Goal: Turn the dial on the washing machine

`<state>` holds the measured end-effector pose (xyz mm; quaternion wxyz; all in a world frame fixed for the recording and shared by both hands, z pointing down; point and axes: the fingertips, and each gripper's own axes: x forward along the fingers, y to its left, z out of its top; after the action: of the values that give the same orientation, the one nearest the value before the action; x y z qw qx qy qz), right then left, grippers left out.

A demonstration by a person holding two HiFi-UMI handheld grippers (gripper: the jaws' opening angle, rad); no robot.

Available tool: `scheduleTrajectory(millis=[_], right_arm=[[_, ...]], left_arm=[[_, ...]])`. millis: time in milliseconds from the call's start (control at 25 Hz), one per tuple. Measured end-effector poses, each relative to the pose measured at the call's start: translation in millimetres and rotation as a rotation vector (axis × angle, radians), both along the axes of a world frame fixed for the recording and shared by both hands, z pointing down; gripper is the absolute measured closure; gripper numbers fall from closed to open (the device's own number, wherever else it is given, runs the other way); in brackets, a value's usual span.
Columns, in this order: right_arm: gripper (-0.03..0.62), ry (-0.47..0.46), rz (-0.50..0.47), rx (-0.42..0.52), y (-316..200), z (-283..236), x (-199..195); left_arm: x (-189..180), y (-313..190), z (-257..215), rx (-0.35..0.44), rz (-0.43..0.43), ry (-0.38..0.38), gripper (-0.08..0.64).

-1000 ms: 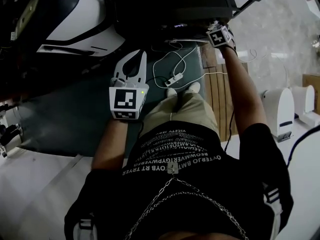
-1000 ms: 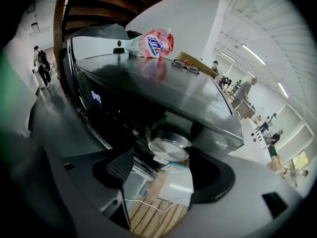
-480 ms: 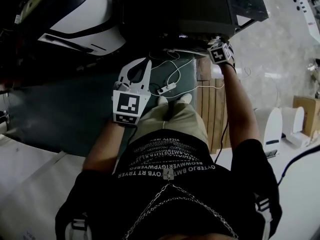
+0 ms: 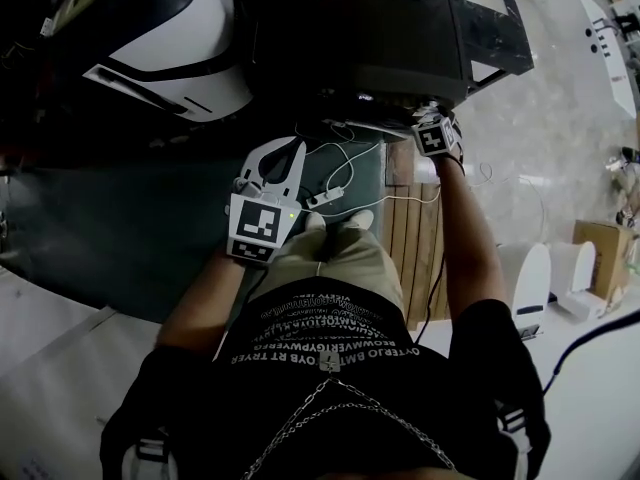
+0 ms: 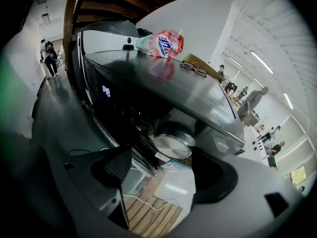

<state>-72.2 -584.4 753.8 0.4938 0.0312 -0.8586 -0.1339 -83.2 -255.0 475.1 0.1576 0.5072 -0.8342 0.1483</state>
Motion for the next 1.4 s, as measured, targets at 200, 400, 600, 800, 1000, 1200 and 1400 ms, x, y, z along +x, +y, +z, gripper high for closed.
scheduleTrajectory(millis=[200, 400, 600, 800, 1000, 1200, 1400], right_arm=[[0.242, -0.044, -0.031, 0.036, 6.2, -19.7, -7.6], [0.241, -0.007, -0.048, 0.044, 16.1, -19.0, -5.2], [0.238, 0.013, -0.006, 0.033, 3.9, -5.9, -2.9], [0.239, -0.024, -0.014, 0.048, 9.8, -15.6, -5.9], [0.239, 0.002, -0.066, 0.061, 33.6, -18.6, -4.3], [0.239, 0.026, -0.034, 0.056, 31.9, -11.8, 5.2], [0.239, -0.049, -0.019, 0.061, 30.9, -32.0, 2.9]], left_arm=[[-3.1, 7.4, 1.3, 0.003, -0.019, 0.003, 0.555], [-4.2, 15.4, 4.0, -0.001, -0.033, 0.015, 0.555], [-6.2, 18.1, 5.4, 0.007, -0.032, 0.015, 0.554], [-8.4, 23.1, 4.6, 0.006, -0.038, 0.015, 0.555], [-10.9, 25.9, 4.8, 0.006, -0.042, 0.018, 0.555], [-7.0, 25.7, 4.9, 0.006, -0.025, 0.019, 0.555], [-5.3, 30.7, 4.9, 0.001, -0.025, 0.020, 0.555]])
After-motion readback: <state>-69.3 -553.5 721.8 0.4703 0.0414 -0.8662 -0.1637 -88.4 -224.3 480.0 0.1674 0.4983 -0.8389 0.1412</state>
